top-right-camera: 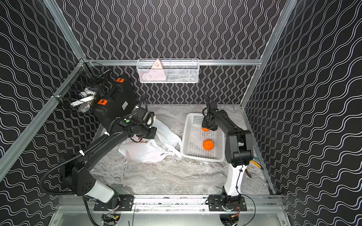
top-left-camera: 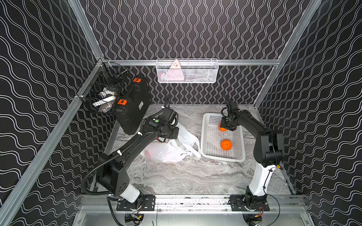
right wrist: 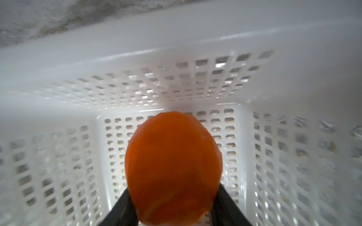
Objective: Place the oranges into plastic bags & tie knots
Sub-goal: Pick up the orange from the basket, then place the orange in the plastic bag.
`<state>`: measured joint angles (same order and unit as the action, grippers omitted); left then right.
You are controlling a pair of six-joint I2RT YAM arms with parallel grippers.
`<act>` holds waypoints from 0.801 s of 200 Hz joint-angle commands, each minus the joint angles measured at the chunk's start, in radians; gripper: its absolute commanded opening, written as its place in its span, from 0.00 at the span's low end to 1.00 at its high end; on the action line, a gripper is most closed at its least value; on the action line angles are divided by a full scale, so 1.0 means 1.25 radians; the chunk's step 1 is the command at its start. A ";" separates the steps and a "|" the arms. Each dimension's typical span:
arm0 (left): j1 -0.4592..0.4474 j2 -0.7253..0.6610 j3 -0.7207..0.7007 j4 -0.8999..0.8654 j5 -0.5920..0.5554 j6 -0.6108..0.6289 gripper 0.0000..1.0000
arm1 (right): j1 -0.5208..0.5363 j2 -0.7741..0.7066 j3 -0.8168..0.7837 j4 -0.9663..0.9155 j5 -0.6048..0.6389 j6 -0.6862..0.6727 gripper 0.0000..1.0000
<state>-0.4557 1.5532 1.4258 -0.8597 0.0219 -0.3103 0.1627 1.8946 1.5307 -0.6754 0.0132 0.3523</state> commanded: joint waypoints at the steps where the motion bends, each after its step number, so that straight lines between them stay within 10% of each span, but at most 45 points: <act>1: 0.001 -0.003 0.011 -0.002 -0.004 0.013 0.00 | 0.011 -0.101 -0.049 -0.003 -0.094 0.034 0.45; 65: 0.001 0.003 0.021 -0.002 0.001 0.014 0.00 | 0.228 -0.249 -0.197 0.149 -0.314 0.210 0.46; 160: 0.000 -0.004 0.031 -0.001 -0.002 0.005 0.00 | 0.480 0.048 -0.034 0.324 -0.466 0.334 0.46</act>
<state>-0.4557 1.5589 1.4590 -0.8616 0.0261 -0.3103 0.7410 1.9133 1.4593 -0.3260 -0.5098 0.7296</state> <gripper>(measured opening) 0.060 0.503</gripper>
